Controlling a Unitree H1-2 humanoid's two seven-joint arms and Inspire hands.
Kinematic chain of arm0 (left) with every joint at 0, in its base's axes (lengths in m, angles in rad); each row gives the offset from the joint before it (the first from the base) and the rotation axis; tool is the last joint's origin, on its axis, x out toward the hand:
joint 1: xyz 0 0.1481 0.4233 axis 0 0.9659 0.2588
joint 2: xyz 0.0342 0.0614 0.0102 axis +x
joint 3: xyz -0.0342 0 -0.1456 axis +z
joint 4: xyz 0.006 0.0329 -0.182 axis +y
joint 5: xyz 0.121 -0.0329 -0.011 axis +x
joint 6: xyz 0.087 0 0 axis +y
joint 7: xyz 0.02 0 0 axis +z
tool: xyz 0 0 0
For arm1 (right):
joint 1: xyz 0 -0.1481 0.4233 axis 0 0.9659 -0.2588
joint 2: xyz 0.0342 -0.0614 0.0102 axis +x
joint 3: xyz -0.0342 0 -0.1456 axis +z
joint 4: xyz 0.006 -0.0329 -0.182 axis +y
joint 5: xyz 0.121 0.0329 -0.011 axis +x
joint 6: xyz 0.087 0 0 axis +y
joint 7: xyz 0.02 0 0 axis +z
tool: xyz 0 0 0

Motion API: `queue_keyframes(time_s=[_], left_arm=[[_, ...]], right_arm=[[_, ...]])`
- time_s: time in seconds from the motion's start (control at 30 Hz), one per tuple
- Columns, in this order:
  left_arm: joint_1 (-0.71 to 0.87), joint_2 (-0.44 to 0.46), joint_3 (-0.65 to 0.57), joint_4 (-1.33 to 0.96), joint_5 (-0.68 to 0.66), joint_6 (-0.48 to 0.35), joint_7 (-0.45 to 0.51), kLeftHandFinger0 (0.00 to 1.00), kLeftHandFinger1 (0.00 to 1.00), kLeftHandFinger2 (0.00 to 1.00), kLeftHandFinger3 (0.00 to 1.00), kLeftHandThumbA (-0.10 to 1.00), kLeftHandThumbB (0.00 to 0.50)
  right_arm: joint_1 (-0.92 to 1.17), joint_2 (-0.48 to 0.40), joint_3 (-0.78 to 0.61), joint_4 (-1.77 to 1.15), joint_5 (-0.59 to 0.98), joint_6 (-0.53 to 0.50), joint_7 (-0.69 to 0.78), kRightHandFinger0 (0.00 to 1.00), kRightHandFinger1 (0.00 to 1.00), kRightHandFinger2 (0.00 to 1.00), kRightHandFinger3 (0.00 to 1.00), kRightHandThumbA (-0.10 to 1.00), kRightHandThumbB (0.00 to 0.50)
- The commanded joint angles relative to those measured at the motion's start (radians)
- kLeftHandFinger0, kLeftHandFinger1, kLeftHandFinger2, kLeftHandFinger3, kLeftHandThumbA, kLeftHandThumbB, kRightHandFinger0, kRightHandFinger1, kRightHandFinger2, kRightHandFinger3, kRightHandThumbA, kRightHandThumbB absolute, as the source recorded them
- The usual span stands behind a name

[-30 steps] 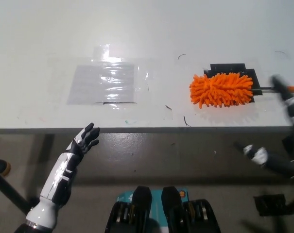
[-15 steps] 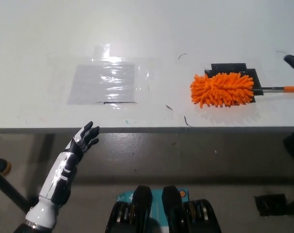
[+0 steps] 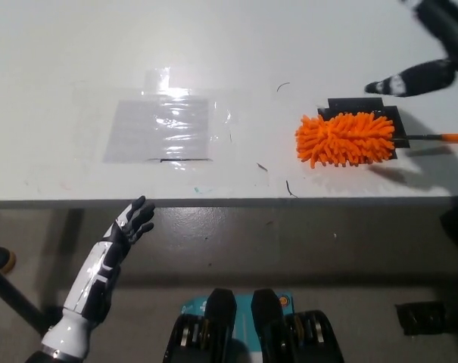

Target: The robot uses it right hand to pick up an extended orange duster kept in the middle of the desk and presses its handle against the desk to collapse it

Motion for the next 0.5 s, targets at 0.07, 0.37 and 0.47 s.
queue_keyframes(time_s=[0.07, 0.37, 0.47], left_arm=[[0.011, -0.001, 0.004, -0.008, 0.013, -0.036, -0.001, 1.0, 1.0, 1.0, 1.0, 1.0, 0.321], [0.015, 0.0, 0.003, -0.012, 0.008, -0.018, -0.005, 1.0, 1.0, 1.0, 1.0, 1.0, 0.303], [0.013, 0.0, 0.003, -0.003, 0.017, -0.029, -0.003, 1.0, 1.0, 1.0, 1.0, 1.0, 0.284]], right_arm=[[-0.22, -0.03, 0.157, 0.23, -0.133, 0.067, 0.213, 1.0, 1.0, 1.0, 1.0, 1.0, 0.394], [-0.356, 0.068, 0.242, 0.514, -0.154, 0.01, 0.228, 1.0, 1.0, 1.0, 1.0, 1.0, 0.396], [-0.383, 0.1, 0.248, 0.609, -0.158, -0.025, 0.225, 1.0, 1.0, 1.0, 1.0, 1.0, 0.382]])
